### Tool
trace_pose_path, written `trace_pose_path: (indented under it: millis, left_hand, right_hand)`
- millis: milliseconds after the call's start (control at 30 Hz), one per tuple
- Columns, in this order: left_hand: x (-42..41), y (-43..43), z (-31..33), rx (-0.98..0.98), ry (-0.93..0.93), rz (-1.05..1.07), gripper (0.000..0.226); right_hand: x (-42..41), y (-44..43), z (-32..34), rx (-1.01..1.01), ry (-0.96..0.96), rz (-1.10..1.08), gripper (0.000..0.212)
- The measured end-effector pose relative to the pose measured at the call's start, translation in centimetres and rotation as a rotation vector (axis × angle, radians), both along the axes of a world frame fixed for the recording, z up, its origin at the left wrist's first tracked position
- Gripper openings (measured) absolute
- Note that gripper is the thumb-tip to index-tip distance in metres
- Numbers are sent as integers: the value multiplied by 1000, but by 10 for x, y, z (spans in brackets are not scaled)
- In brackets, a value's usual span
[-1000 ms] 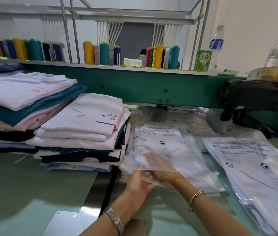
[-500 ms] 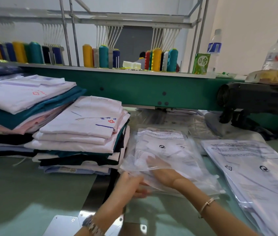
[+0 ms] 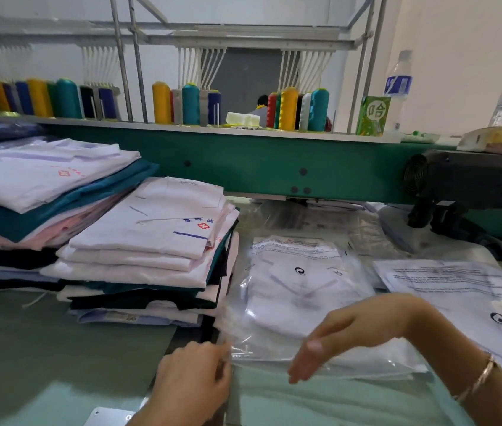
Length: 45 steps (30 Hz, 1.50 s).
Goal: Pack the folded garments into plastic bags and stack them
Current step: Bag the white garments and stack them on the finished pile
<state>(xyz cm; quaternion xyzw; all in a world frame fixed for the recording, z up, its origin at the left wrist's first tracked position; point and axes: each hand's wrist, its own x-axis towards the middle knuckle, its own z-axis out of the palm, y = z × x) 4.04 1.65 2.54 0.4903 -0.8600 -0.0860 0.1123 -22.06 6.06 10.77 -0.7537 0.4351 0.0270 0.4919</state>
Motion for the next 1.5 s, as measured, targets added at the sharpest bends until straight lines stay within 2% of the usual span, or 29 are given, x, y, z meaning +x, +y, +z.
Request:
trace_pose_path:
  millis: [100, 167, 267, 333, 400, 467, 500, 600, 633, 767, 800, 900, 1000, 1267, 1367, 1500]
  left_hand:
    - [-7, -11, 26, -59, -114, 5, 26]
    - [-26, -24, 45, -168, -38, -13, 25]
    - [-86, -60, 65, -256, 95, -65, 27]
    - [-133, -94, 68, -245, 107, -80, 25]
    - [-172, -129, 60, -142, 136, -97, 28]
    - [-199, -156, 44, 61, 230, -92, 35]
    - [-207, -166, 33, 100, 253, -75, 37]
    - [-221, -188, 3, -15, 166, -41, 58]
    - [-221, -192, -4, -14, 145, -48, 61]
    - [-216, -205, -32, 55, 88, -99, 59]
    - [-215, -206, -38, 20, 79, -112, 59]
    - [-212, -211, -46, -49, 132, -135, 59]
    - [-211, -214, -52, -90, 158, -87, 61]
    - [-206, -217, -59, 30, 333, 83, 75]
    - [-200, -217, -59, -11, 330, 186, 80]
    - [-200, -216, -55, 16, 339, 179, 77]
  right_hand:
    - [-26, -31, 8, -50, -223, -20, 60]
    - [-44, -59, 7, -96, -375, -178, 62]
    - [-58, -110, -5, -153, -633, -645, 60]
    - [-61, -142, -19, -288, -642, -960, 55]
    - [-56, -164, -36, -345, -556, -1082, 57]
    - [-46, -177, -53, -381, -454, -1096, 60]
    - [-41, -182, -60, -412, -438, -1090, 57]
    - [-34, -198, -77, -486, -465, -1057, 55]
    - [-38, -204, -83, -527, -392, -1040, 58]
    - [-68, -219, -113, -757, 326, -875, 51]
    - [-72, -219, -120, -797, 409, -843, 52]
    - [-79, -222, -131, -872, 476, -859, 60]
    - [-86, -220, -131, -855, 582, -938, 60]
    - [-110, -198, -126, -867, 725, -1117, 53]
    - [-123, -190, -128, -838, 726, -1177, 53]
    - [-138, -172, -127, -830, 776, -1248, 55]
